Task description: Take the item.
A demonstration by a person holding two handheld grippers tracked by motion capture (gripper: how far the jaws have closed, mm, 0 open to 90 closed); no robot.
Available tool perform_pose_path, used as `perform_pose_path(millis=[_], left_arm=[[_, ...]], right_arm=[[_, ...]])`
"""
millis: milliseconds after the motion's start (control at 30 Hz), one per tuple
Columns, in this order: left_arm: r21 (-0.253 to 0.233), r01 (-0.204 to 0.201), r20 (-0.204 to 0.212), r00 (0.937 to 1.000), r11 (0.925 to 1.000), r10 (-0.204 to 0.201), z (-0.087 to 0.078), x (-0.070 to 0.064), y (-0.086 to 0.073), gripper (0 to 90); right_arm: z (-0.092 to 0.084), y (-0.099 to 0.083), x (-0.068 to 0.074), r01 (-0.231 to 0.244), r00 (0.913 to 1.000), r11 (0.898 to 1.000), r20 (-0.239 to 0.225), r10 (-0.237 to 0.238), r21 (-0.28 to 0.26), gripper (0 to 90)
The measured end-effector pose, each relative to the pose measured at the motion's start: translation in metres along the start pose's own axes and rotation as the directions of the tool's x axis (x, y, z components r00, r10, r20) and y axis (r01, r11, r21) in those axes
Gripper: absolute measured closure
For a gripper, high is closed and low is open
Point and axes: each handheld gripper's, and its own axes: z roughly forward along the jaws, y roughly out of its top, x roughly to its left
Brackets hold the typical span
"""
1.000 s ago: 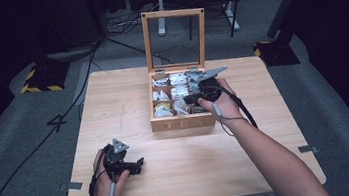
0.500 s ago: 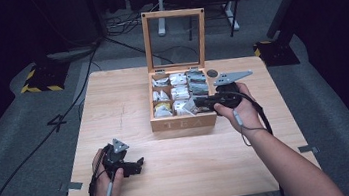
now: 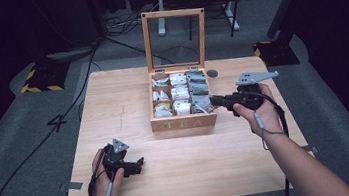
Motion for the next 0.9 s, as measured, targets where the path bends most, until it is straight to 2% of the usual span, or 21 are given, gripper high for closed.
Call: perform_pose_path(millis=[100,400,700,900], left_arm=[[0.000,-0.001,0.000,1.0000,1.0000,0.001,0.000,0.000,0.000,0.0],[0.000,-0.001,0.000,1.0000,1.0000,0.001,0.000,0.000,0.000,0.0],[-0.001,0.000,0.000,1.0000,1.0000,0.000,0.000,0.000,0.000,0.0],[-0.001,0.000,0.000,1.0000,1.0000,0.000,0.000,0.000,0.000,0.0]], right_arm=[[-0.012,-0.008,-0.007,-0.017,0.9997,1.000,0.016,0.017,-0.016,90.0],[-0.031,-0.021,-0.021,-0.027,0.9959,1.000,0.086,0.026,-0.001,90.0],[-0.056,-0.038,-0.037,-0.050,0.9867,0.999,0.155,0.050,-0.007,90.0],[-0.066,-0.049,-0.047,-0.069,0.9793,0.998,0.190,0.069,-0.004,90.0]])
